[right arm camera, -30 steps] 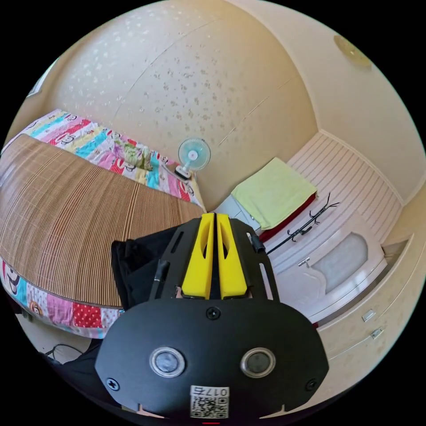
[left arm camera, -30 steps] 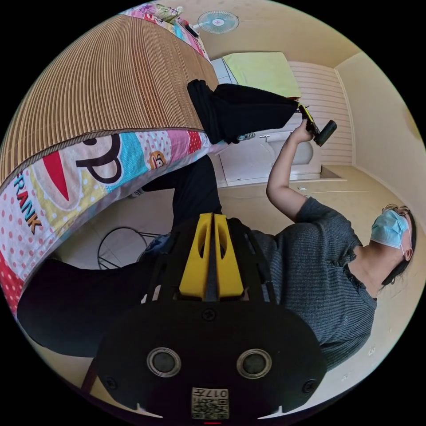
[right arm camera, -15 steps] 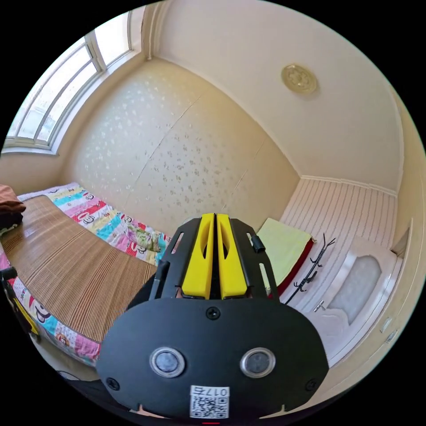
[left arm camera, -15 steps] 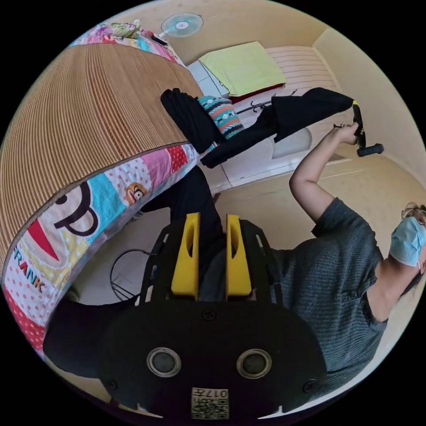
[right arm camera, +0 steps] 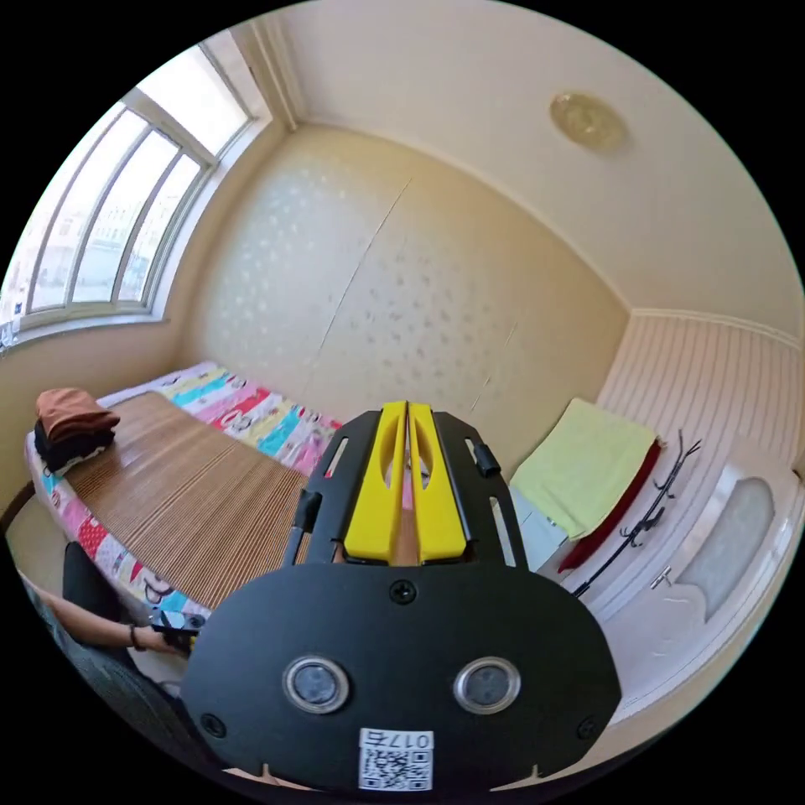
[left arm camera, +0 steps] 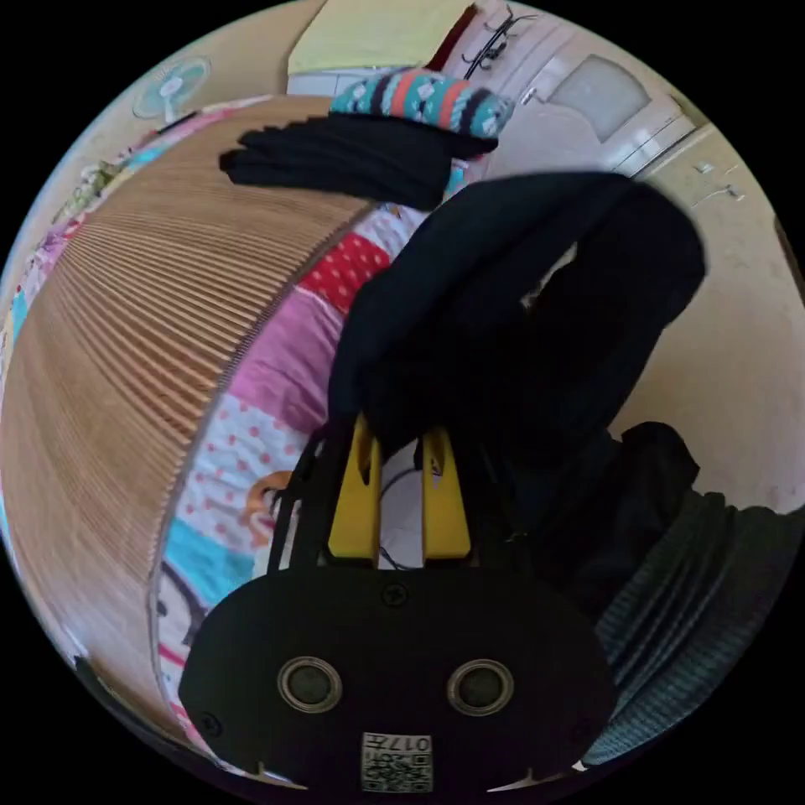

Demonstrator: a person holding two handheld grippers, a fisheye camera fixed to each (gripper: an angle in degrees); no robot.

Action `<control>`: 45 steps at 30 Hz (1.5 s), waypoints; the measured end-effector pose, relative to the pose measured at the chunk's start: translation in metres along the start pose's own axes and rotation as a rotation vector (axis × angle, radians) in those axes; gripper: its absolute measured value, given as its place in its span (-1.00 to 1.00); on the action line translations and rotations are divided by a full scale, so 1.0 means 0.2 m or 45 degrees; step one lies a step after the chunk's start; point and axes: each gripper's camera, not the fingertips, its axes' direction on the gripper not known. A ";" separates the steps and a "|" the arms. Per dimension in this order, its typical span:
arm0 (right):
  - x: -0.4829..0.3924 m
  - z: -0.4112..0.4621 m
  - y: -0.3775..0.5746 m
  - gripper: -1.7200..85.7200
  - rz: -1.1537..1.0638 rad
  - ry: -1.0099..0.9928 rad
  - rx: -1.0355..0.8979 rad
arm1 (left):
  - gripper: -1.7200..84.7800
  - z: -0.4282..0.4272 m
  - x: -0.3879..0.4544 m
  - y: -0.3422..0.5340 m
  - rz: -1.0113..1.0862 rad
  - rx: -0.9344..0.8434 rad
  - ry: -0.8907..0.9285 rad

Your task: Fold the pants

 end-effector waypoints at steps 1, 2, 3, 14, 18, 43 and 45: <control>-0.02 0.10 0.06 -0.95 0.006 -0.044 -0.053 | -0.92 0.06 -0.03 -0.01 -0.009 0.016 0.114; -0.05 0.29 0.21 -0.95 0.031 -0.132 -0.172 | -0.95 0.17 -0.10 -0.01 -0.096 0.041 0.292; -0.08 0.48 0.38 -0.95 0.059 -0.225 -0.309 | -0.97 0.26 -0.17 -0.01 -0.195 0.036 0.375; -0.33 1.34 2.24 -0.56 0.720 -0.950 -1.206 | -0.98 0.27 -0.19 0.00 -0.128 0.021 0.304; -0.58 1.36 2.35 -0.27 0.391 -0.602 -1.516 | -0.98 0.24 -0.19 0.02 -0.136 0.042 0.289; -0.55 0.50 0.61 -0.85 -0.214 0.305 -0.367 | -0.61 -0.63 -0.17 0.80 -0.356 0.662 0.191; -0.48 0.29 0.39 -0.85 -0.214 0.334 -0.268 | -0.58 -0.63 -0.17 0.79 -0.402 0.650 0.204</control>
